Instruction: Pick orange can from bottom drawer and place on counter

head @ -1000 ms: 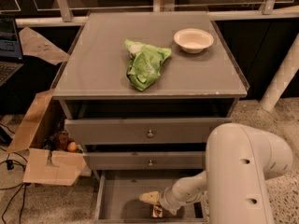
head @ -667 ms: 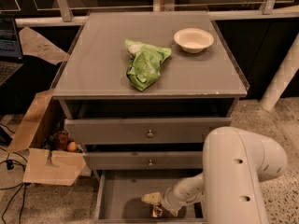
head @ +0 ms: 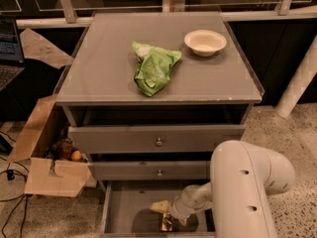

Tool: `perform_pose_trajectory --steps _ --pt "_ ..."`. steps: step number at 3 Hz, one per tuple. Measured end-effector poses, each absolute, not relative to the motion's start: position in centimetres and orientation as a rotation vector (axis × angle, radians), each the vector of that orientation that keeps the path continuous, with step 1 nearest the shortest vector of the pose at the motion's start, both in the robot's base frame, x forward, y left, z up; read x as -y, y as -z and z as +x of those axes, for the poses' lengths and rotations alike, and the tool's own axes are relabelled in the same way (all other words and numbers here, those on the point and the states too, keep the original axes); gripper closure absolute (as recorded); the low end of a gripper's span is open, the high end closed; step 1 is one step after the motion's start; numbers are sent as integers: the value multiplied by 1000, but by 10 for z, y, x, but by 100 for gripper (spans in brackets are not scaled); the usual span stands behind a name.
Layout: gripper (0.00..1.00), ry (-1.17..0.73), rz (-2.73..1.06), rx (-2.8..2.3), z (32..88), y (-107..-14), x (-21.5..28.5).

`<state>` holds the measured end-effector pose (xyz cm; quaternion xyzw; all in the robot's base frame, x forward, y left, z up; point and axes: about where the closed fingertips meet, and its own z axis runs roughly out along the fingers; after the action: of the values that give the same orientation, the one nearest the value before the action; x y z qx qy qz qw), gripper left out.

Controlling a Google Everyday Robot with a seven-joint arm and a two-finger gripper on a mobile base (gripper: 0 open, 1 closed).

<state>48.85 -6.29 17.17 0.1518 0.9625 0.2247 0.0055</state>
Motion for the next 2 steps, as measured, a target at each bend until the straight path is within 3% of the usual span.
perform_pose_trajectory --steps 2 --pt "0 -736 516 -3047 495 -138 43"
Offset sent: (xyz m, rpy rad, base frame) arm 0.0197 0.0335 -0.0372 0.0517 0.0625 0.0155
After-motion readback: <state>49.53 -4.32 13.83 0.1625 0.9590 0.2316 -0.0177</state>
